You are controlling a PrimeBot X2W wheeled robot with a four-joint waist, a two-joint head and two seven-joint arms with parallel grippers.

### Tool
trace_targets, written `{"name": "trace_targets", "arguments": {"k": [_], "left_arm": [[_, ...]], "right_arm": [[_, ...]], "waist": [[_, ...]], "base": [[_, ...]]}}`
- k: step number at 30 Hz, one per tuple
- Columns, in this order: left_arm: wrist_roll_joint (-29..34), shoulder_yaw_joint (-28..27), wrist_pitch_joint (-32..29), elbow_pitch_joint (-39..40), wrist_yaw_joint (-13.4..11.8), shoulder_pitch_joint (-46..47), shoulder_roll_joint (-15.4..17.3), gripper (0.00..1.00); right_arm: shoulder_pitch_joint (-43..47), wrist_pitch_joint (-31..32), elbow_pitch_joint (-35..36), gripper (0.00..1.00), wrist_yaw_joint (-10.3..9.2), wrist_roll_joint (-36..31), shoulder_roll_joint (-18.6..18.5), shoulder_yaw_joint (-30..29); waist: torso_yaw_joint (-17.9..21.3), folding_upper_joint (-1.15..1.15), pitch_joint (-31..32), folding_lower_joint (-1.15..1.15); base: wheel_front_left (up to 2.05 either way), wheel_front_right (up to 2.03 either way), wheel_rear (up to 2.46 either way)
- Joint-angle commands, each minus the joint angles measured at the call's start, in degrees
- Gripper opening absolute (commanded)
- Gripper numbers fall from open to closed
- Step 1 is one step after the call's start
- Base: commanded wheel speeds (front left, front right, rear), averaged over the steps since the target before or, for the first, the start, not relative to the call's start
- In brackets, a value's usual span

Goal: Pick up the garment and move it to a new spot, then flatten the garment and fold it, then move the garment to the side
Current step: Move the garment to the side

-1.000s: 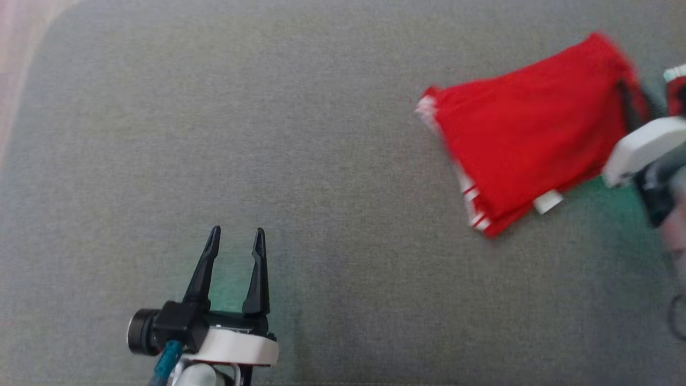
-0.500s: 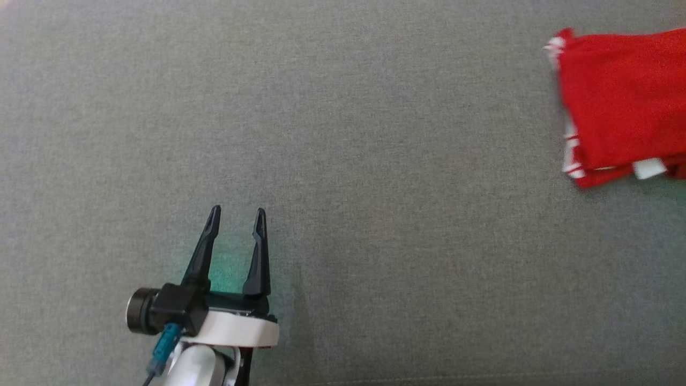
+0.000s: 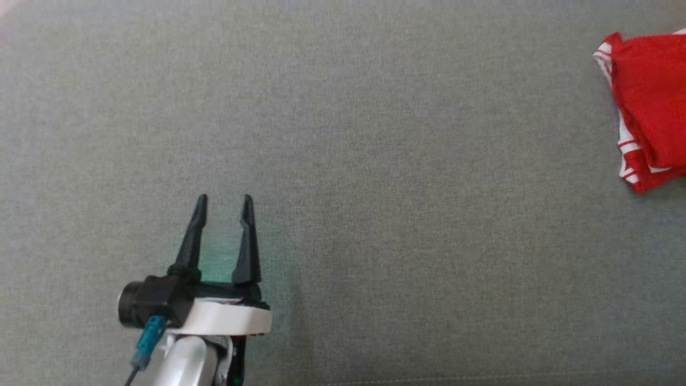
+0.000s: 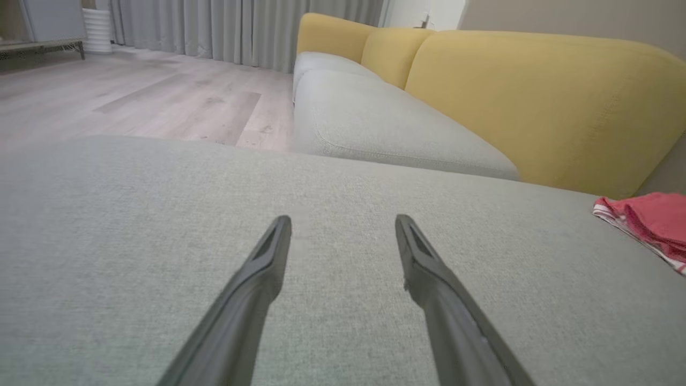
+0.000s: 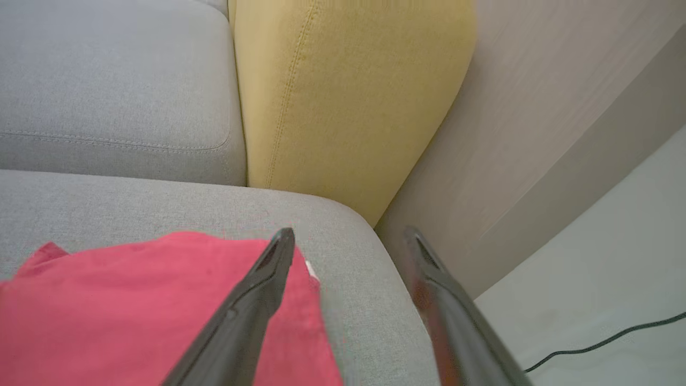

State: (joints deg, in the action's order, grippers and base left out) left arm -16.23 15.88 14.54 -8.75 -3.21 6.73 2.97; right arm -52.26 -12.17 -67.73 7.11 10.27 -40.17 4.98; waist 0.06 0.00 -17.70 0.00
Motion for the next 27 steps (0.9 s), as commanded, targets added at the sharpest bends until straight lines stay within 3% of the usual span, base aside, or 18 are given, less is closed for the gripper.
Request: {"name": "trace_targets", "arguments": {"k": [1,5,9,13,16,22,27], "left_arm": [[0.15,-2.48,0.46,1.93,-0.65,0.68,-0.09,1.0],[-0.91,-3.69,0.46,1.94,-1.01,-0.83,-0.09,1.0],[-1.6,-5.13,0.46,2.92,-0.92,-2.84,-0.09,1.0],[-0.6,-6.02,0.46,2.03,-1.94,-5.49,-0.09,1.0],[0.63,-6.37,0.46,1.37,-2.66,-7.01,-0.09,1.0],[2.21,-7.45,0.46,1.03,-3.52,-9.11,-0.09,1.0],[3.19,-7.92,0.46,1.03,-3.18,-10.41,-0.09,1.0]], "right_arm": [[0.5,-0.97,0.99,1.0,0.37,-0.8,-1.03,-0.28],[3.29,-2.09,1.98,1.0,0.37,-3.3,4.21,-3.52],[8.98,-2.72,6.33,1.0,0.37,-4.2,12.45,-7.75],[18.85,-2.8,17.99,1.0,0.37,-4.68,22.49,-9.1],[28.37,-2.81,28.41,1.0,0.37,-2.07,28.3,-4.23],[43.39,-2.82,44.04,1.0,0.37,2.4,33.56,3.33],[51.14,-2.82,52.81,1.0,0.37,-2.37,35.34,4.17]], "waist": [[-0.01,0.0,1.53,0.0],[0.54,0.0,5.29,0.0],[1.08,0.0,9.76,0.0],[1.43,0.0,14.42,0.0],[1.14,0.0,17.6,0.0],[0.17,0.0,20.33,0.0],[-0.47,0.0,21.73,0.0]], "base": [[0.0,0.0,0.0],[0.0,0.0,0.0],[0.0,0.0,0.0],[0.0,0.0,0.0],[0.0,0.0,0.0],[0.0,0.0,0.0],[0.0,0.0,0.0]]}}
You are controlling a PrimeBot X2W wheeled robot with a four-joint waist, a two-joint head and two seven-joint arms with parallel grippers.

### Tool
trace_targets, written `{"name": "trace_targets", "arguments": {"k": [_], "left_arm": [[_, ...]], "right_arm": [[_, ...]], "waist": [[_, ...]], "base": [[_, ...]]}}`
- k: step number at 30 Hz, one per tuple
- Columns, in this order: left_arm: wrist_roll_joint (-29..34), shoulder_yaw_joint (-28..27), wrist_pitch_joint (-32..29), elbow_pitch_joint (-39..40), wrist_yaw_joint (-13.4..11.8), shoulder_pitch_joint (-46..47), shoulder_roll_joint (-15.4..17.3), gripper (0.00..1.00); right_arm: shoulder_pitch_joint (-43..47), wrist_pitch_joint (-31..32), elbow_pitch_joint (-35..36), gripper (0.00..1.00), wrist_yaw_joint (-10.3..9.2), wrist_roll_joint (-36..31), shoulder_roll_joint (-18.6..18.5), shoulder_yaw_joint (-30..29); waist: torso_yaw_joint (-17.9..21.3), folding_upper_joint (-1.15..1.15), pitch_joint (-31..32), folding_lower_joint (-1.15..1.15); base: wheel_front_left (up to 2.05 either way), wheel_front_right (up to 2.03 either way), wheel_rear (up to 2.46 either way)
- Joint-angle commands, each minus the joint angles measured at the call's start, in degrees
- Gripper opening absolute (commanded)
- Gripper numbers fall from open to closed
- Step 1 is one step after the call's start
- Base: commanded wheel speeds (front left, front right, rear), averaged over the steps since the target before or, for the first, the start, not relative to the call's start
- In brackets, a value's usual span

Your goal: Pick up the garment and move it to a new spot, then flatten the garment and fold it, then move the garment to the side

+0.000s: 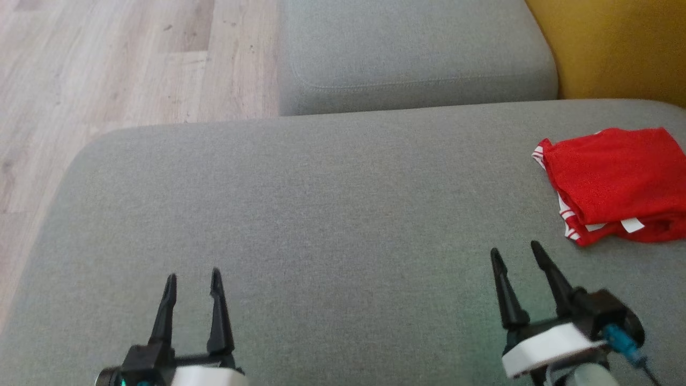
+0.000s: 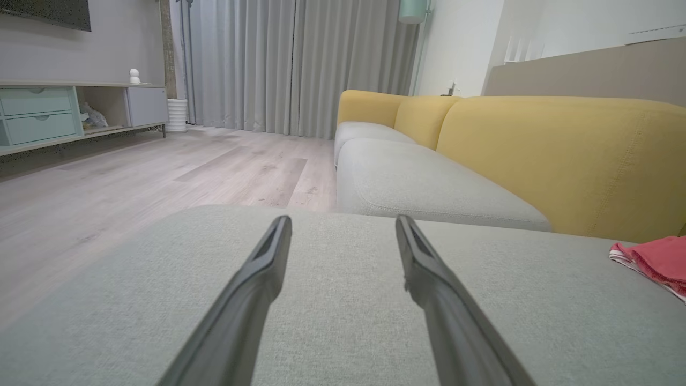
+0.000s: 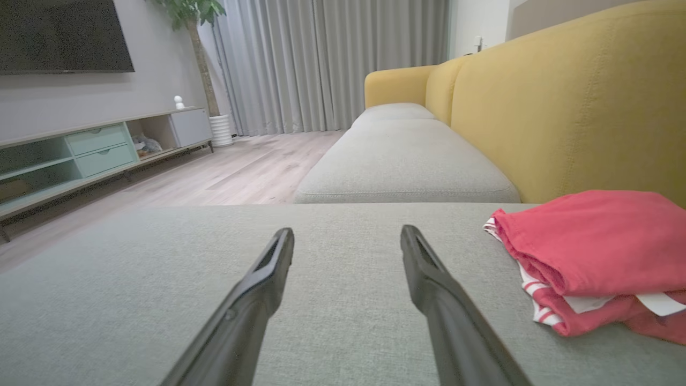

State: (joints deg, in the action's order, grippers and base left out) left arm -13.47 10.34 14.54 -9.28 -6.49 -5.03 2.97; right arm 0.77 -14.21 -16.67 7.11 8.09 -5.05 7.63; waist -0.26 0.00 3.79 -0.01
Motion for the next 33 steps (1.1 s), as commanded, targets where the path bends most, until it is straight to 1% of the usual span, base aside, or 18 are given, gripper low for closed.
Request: {"name": "trace_targets", "arguments": {"k": [1,6,11,15,16,19,33], "left_arm": [[0.63,-2.55,0.46,1.61,0.06,0.95,-0.09,1.0],[1.52,-3.15,0.46,1.37,0.16,-0.54,-0.09,1.0],[2.22,-3.08,0.46,1.3,0.32,-1.03,-0.09,1.0],[3.59,-3.05,0.46,1.12,-0.09,-0.97,-0.09,1.0],[3.37,-1.08,-0.01,-0.79,-0.04,-2.82,0.02,0.0],[3.18,-1.01,-0.22,-2.33,0.0,-3.06,0.02,0.0],[-6.89,-2.79,-2.65,-2.68,1.69,-1.31,0.1,0.0]], "right_arm": [[-0.75,-0.78,2.69,1.0,0.37,-0.99,0.56,1.4],[2.6,-0.78,4.3,1.0,0.37,-3.15,1.7,-0.16],[3.54,-0.78,4.56,1.0,0.37,-3.6,2.07,-1.33],[3.9,-0.78,4.82,1.0,0.37,-3.63,2.14,-1.47],[5.69,0.02,2.59,0.0,-0.01,-3.27,2.32,-2.58],[5.98,0.1,1.18,0.0,-0.01,-3.04,2.33,-2.47],[4.44,2.0,1.41,0.0,0.04,8.22,1.74,-3.15]], "waist": [[-0.13,0.0,0.46,0.01],[0.13,0.0,1.33,0.01],[0.4,0.0,1.5,0.01],[0.57,0.0,1.32,0.01],[0.58,0.0,1.34,0.02],[0.59,0.0,1.32,0.01],[0.55,0.0,0.68,0.01]], "base": [[0.0,0.0,0.0],[0.0,0.0,0.0],[0.0,0.0,0.0],[0.0,0.0,0.0],[0.0,0.0,0.0],[0.0,0.0,0.0],[0.0,0.0,0.0]]}}
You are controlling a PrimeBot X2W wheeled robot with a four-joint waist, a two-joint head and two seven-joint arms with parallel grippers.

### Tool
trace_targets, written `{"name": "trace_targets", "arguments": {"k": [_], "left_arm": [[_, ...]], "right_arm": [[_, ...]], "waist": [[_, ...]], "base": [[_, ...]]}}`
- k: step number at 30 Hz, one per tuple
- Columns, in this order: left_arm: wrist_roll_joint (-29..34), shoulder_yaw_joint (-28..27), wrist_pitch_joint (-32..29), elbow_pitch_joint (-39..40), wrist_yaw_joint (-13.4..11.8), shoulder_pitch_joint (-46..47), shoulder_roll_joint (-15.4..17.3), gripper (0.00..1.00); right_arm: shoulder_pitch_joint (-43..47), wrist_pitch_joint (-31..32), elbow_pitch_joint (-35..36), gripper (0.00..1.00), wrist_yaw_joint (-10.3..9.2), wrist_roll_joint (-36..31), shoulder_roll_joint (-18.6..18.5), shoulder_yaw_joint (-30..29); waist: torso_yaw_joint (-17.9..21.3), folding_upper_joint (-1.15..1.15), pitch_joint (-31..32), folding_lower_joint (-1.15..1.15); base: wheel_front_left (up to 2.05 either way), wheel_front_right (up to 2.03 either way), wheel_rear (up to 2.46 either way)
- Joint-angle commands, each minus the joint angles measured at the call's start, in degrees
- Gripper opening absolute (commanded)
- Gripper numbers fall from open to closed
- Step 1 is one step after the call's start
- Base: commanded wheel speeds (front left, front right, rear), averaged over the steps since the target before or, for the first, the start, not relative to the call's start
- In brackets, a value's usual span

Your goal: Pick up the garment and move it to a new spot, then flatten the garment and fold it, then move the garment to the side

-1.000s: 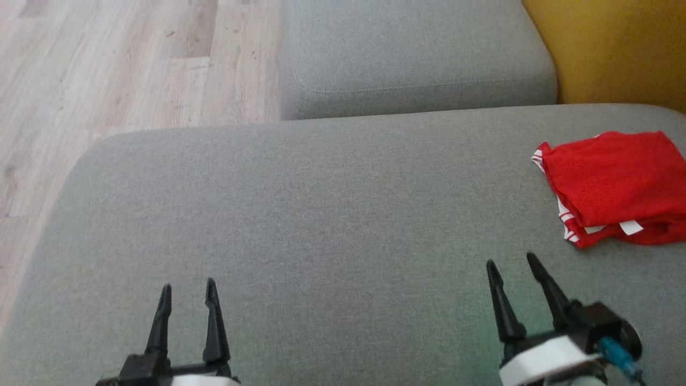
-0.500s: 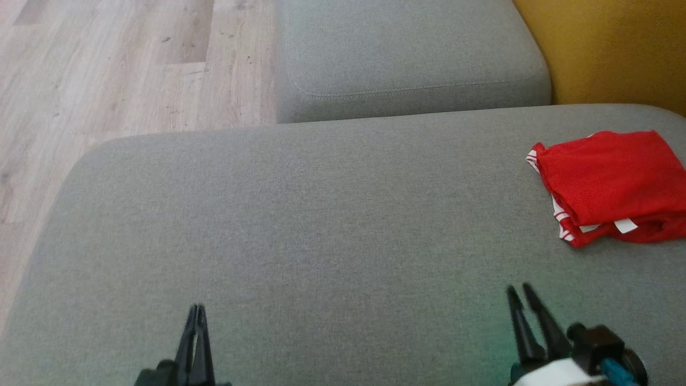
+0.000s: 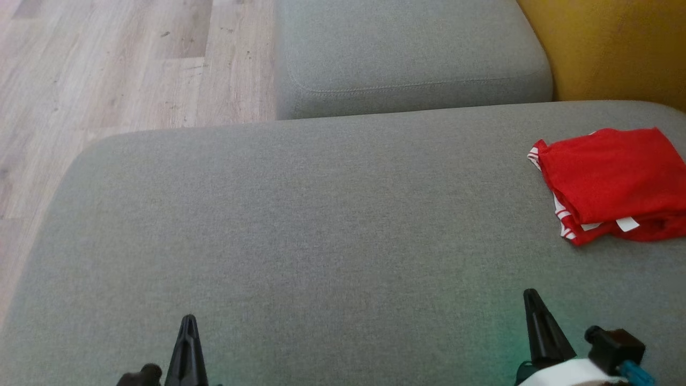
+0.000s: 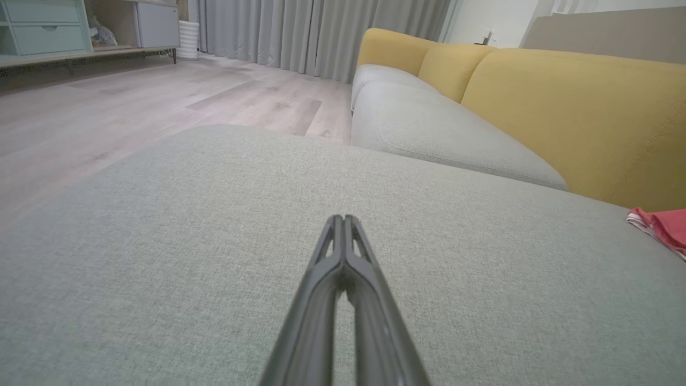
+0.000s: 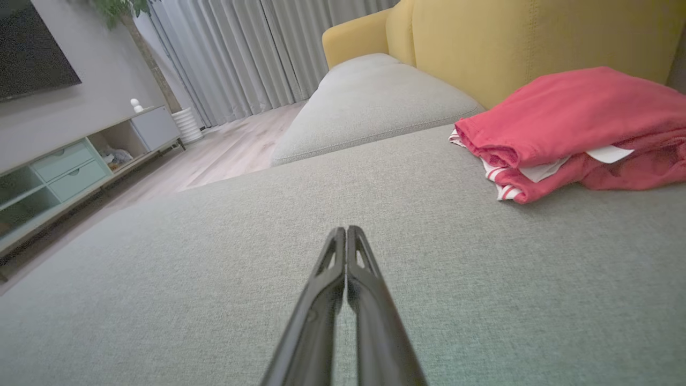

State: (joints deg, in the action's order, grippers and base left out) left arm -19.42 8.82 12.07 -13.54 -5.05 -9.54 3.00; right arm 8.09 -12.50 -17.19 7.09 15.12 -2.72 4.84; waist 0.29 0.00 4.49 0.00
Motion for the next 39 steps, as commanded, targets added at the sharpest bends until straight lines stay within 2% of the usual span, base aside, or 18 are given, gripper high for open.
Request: {"name": "trace_targets", "arguments": {"k": [1,39], "left_arm": [[-1.58,-1.38,-0.33,1.57,0.36,3.3,0.08,0.0],[-25.96,-5.96,-6.4,0.87,4.5,7.52,0.15,0.0]], "right_arm": [[-2.98,0.42,1.93,0.0,0.06,1.9,-0.62,-0.41],[-6.74,5.72,2.42,0.0,0.18,28.54,-1.37,-2.87]], "waist": [[0.0,0.0,-0.06,0.0],[-0.1,0.0,-1.63,0.0]], "base": [[0.0,0.0,0.0],[0.0,0.0,0.0]]}}
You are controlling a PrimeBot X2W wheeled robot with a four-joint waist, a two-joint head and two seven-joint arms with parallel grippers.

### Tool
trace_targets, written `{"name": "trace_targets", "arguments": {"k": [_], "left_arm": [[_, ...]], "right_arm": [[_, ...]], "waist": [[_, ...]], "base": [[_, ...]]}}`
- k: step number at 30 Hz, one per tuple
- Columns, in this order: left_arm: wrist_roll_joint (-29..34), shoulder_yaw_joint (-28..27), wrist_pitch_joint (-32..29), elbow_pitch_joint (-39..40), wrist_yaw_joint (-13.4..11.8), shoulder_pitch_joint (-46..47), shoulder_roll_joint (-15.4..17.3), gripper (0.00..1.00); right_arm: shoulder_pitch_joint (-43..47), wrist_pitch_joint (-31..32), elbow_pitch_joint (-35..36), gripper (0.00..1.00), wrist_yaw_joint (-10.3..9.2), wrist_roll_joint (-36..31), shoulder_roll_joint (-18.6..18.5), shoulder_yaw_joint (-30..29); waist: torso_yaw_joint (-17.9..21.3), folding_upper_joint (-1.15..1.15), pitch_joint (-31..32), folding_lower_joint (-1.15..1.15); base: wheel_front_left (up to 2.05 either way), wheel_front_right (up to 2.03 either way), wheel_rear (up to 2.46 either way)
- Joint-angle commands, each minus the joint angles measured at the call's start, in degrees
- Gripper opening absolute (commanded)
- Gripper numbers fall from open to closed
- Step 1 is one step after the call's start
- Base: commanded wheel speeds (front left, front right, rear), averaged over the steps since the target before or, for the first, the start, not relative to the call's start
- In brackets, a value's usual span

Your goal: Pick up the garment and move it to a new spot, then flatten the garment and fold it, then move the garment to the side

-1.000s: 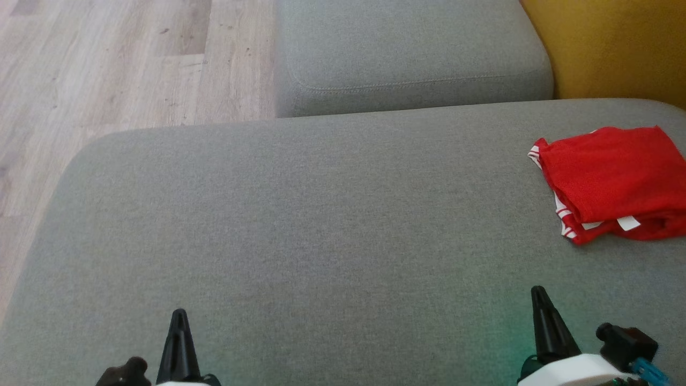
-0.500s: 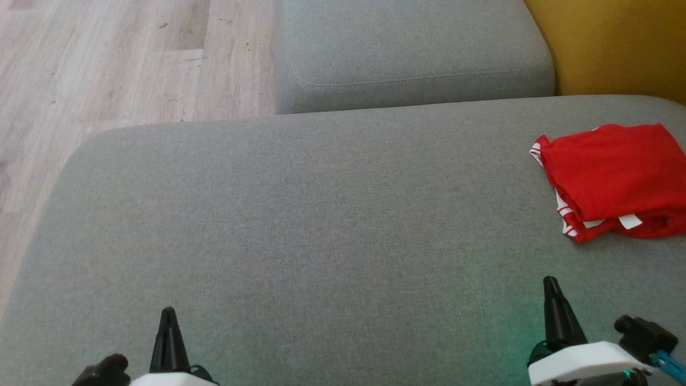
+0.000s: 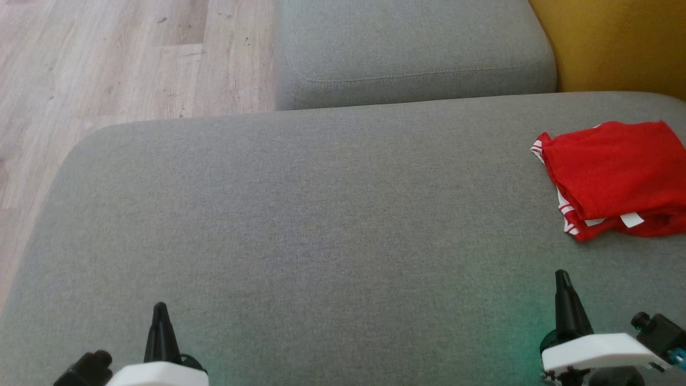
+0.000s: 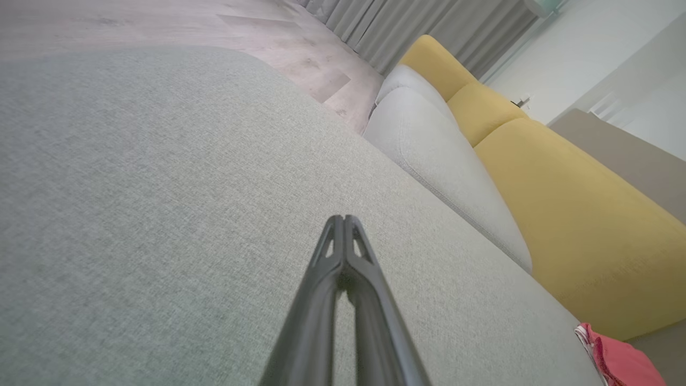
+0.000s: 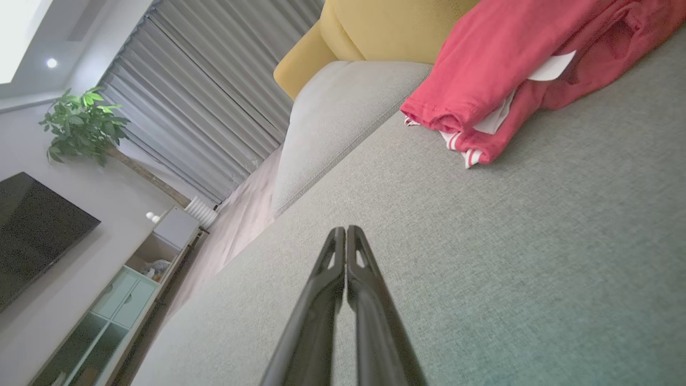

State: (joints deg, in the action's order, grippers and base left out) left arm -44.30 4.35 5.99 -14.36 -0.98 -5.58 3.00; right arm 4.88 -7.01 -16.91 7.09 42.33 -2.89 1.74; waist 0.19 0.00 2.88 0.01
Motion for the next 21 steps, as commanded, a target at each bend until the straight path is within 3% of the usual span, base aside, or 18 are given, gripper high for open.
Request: {"name": "trace_targets", "arguments": {"k": [1,21], "left_arm": [[-1.73,-1.61,-0.49,1.68,0.55,3.68,0.15,0.0],[-14.84,-4.15,-3.82,1.29,2.79,5.96,0.13,0.0]], "right_arm": [[-3.63,0.39,2.16,0.0,0.18,2.05,-1.21,0.15],[-5.67,3.54,2.4,0.0,0.24,16.14,-1.36,-1.53]], "waist": [[-0.01,0.0,-0.07,-0.01],[-0.06,0.0,-0.91,-0.01]], "base": [[0.0,0.0,0.0],[0.0,0.0,0.0]]}}
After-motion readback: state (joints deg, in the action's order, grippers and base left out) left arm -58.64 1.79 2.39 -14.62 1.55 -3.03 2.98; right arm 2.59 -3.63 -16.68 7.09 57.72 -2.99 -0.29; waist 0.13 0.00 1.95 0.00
